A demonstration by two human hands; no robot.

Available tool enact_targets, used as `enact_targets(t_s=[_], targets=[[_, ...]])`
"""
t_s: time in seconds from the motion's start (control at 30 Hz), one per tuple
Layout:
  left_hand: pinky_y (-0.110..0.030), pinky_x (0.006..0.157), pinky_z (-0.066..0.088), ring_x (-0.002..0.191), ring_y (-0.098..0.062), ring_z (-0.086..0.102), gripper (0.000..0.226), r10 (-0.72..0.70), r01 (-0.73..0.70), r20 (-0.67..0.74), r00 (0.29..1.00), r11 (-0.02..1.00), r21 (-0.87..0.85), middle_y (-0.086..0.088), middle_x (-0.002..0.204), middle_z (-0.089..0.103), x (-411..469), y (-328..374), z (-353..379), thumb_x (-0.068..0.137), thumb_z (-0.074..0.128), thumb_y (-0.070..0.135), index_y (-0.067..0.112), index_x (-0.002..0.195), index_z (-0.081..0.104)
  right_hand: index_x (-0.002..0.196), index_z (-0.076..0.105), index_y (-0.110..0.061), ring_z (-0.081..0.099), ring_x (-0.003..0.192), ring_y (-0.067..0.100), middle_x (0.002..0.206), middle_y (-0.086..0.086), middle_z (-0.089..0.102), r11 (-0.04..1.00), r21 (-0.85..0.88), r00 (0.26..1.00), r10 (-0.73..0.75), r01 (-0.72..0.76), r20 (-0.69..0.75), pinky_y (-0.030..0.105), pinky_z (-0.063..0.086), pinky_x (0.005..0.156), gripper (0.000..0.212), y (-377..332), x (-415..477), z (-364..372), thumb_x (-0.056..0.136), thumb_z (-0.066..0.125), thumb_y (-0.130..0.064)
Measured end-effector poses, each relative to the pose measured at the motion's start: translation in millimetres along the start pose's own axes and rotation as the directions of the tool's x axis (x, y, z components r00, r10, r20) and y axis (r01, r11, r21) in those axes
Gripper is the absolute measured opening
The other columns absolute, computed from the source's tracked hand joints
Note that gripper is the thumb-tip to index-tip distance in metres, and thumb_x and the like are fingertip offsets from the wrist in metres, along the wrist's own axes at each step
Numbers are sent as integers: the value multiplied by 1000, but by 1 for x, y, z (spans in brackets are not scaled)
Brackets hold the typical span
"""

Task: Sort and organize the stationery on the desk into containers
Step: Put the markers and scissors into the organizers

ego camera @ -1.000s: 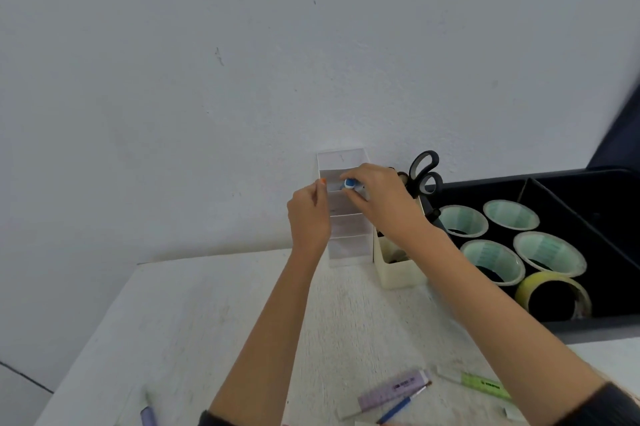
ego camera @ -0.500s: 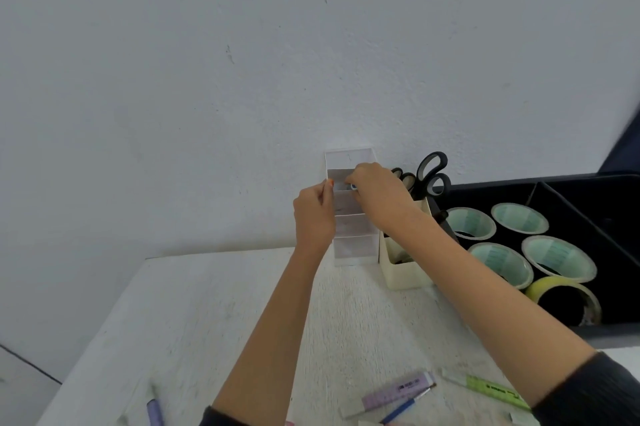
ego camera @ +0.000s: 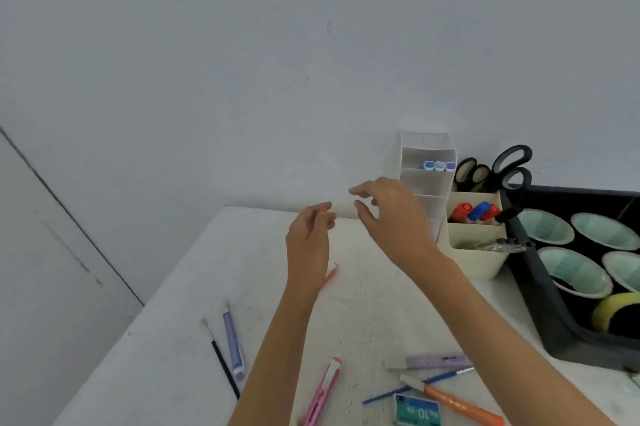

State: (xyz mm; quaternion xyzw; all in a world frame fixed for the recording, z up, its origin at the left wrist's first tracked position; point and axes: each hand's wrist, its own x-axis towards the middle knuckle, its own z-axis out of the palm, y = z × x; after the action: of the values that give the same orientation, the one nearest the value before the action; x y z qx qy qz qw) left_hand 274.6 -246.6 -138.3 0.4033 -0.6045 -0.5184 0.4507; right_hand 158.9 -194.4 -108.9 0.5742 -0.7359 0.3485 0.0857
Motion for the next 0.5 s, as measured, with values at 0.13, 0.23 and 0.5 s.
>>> enact_targets(t_s=[0.13, 0.23, 0.5], targets=[[-30, 86, 51, 90, -7, 66, 28, -46, 46, -162, 986, 999, -4, 2, 95, 70, -23, -15, -45, 97, 40, 11, 15, 106, 66, 111, 66, -23, 57, 87, 9, 100, -6, 65, 984, 158, 980, 46, -78, 195, 23, 47, 81, 21, -27, -26, 39, 91, 58, -21], [-30, 83, 51, 90, -9, 66, 28, -107, 103, -261, 959, 994, -28, 1, 94, 71, -43, -27, -77, 97, 39, 10, 15, 105, 66, 108, 67, -20, 60, 77, 8, 97, -5, 68, 952, 249, 925, 76, -179, 372, 26, 51, 79, 20, -53, -49, 74, 90, 59, -22], [-25, 73, 49, 91, -15, 66, 27, -198, 172, -470, 860, 980, -97, -4, 93, 71, -82, -50, -144, 96, 42, 9, 12, 100, 68, 107, 67, -4, 67, 85, 17, 100, 9, 70, 905, 236, 795, 157, -353, 587, 24, 52, 79, 35, -108, -110, 141, 86, 66, -33]])
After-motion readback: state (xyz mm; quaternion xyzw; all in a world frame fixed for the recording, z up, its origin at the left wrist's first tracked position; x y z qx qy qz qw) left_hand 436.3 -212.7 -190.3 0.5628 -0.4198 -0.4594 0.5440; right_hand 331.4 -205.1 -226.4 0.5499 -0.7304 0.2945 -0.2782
